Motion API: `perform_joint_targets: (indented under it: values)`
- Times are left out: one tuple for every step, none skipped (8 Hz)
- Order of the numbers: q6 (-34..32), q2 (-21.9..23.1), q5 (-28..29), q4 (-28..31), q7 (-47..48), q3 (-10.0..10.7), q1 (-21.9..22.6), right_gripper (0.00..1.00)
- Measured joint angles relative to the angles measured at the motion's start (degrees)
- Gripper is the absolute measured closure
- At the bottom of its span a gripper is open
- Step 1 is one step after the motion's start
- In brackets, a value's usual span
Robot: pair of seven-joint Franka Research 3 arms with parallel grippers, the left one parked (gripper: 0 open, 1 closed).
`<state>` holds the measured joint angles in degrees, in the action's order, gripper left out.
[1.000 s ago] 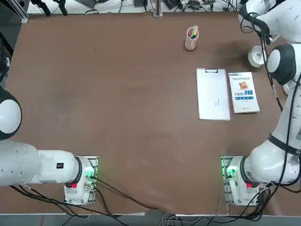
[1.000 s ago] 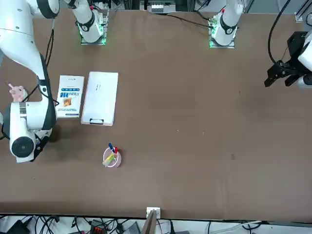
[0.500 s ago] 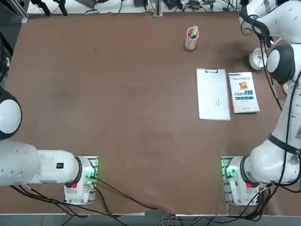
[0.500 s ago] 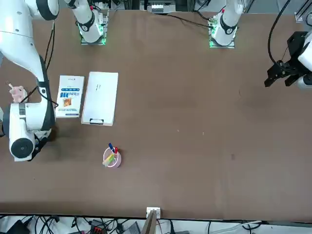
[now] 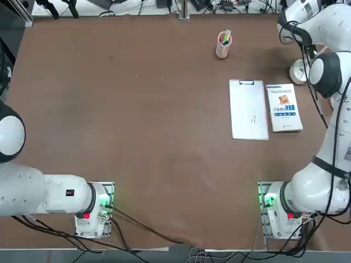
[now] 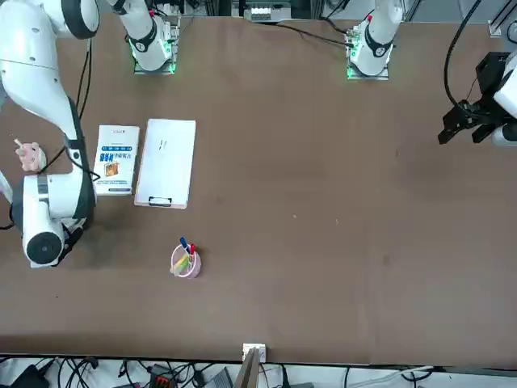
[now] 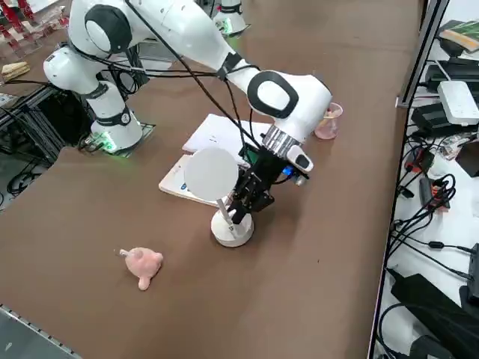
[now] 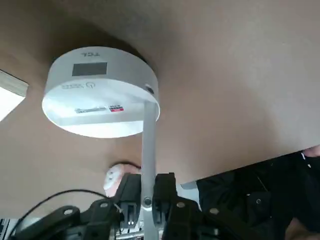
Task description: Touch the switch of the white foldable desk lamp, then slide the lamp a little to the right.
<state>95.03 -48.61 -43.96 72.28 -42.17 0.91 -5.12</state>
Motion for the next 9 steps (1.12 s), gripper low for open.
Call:
perform_joint_targets:
  values:
    - [0.01,-0.05,-0.03,0.0,0.0,0.0,0.05,0.81]
    - [0.01,-0.04,-0.07,-0.01,0.02,0.0,0.11,0.67]
    - [0.05,-0.04,-0.09,-0.04,0.02,0.0,0.21,0.63]
    - [0.1,-0.04,-0.09,-0.07,0.04,0.0,0.37,0.55]
    - [0.3,-0.02,-0.1,-0.14,0.05,-0.01,0.68,0.38]
    - [0.88,0.0,-0.1,-0.25,0.05,-0.05,1.37,0.18]
    - [1.39,0.04,-0.1,-0.37,0.06,-0.08,2.53,0.01]
    - [1.5,0.11,-0.12,-0.81,0.06,-0.14,4.2,0.0]
    - [1.53,0.19,-0.2,-1.94,0.06,-0.2,6.24,0.0]
